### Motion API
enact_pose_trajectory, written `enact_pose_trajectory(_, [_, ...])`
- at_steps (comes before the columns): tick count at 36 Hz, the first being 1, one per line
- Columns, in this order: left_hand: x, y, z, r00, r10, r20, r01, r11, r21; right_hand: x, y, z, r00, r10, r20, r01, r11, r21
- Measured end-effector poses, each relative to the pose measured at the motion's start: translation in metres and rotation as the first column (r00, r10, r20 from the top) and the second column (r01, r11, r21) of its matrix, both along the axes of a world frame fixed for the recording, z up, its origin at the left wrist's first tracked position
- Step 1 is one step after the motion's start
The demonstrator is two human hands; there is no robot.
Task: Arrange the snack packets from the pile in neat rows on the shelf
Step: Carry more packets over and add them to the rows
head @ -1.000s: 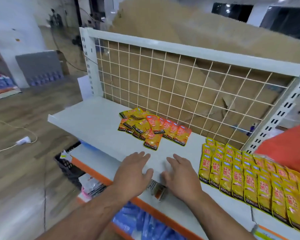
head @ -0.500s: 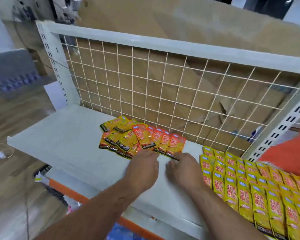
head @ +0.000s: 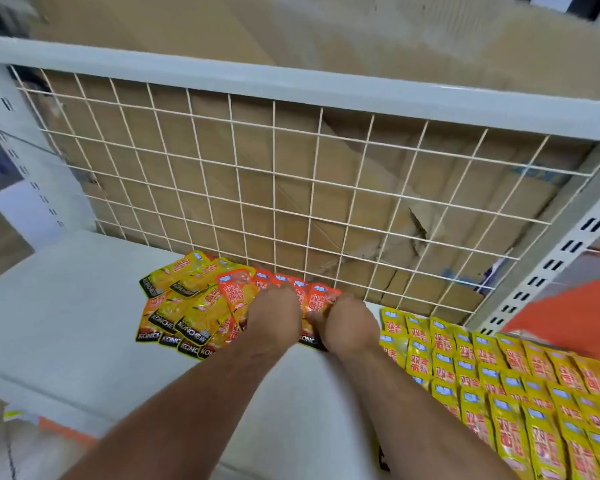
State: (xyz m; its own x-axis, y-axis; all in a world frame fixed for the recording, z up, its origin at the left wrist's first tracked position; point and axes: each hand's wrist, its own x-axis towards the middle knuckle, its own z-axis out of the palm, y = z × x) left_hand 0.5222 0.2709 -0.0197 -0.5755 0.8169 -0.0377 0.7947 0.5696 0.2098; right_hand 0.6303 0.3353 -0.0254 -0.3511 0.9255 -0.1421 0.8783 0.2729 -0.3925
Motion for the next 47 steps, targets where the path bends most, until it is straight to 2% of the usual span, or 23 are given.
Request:
enact_pose_trajectory(9, [-0.002, 0.005, 0.002, 0.993, 0.027, 0.117, -0.03, 0.999, 0.025, 0.0, 0.004, 0.001, 0.999, -0.041, 0.003, 0.041, 0.998, -0.056])
enact_pose_trajectory(16, [-0.003, -0.013, 0.011, 0.968, 0.022, 0.248, -0.083, 0.968, 0.236, 0.017, -0.016, 0.005, 0.981, -0.146, -0.13, 0.14, 0.989, -0.049])
enact_pose_trajectory(19, [0.001, -0.027, 0.017, 0.936, 0.013, 0.351, -0.124, 0.947, 0.296, 0.026, -0.03, 0.008, 0.966, -0.174, -0.19, 0.169, 0.985, -0.044])
enact_pose_trajectory(24, [0.011, -0.061, 0.022, 0.79, -0.072, 0.609, -0.173, 0.927, 0.334, 0.056, -0.063, 0.016, 0.892, -0.293, -0.345, 0.25, 0.954, -0.166])
enact_pose_trajectory(30, [0.036, -0.106, 0.019, 0.636, -0.167, 0.753, -0.16, 0.926, 0.341, 0.104, -0.117, 0.026, 0.666, -0.464, -0.584, 0.3, 0.884, -0.359])
enact_pose_trajectory(35, [0.072, -0.142, 0.017, 0.378, -0.241, 0.894, -0.13, 0.942, 0.309, 0.141, -0.164, 0.024, 0.63, -0.504, -0.59, 0.344, 0.863, -0.37])
enact_pose_trajectory(41, [0.116, -0.175, 0.019, 0.274, -0.254, 0.928, -0.054, 0.959, 0.278, 0.19, -0.209, 0.024, 0.603, -0.529, -0.597, 0.377, 0.849, -0.371])
enact_pose_trajectory(47, [0.171, -0.187, 0.022, 0.241, -0.3, 0.923, 0.049, 0.954, 0.297, 0.254, -0.235, 0.027, 0.585, -0.559, -0.587, 0.459, 0.825, -0.329])
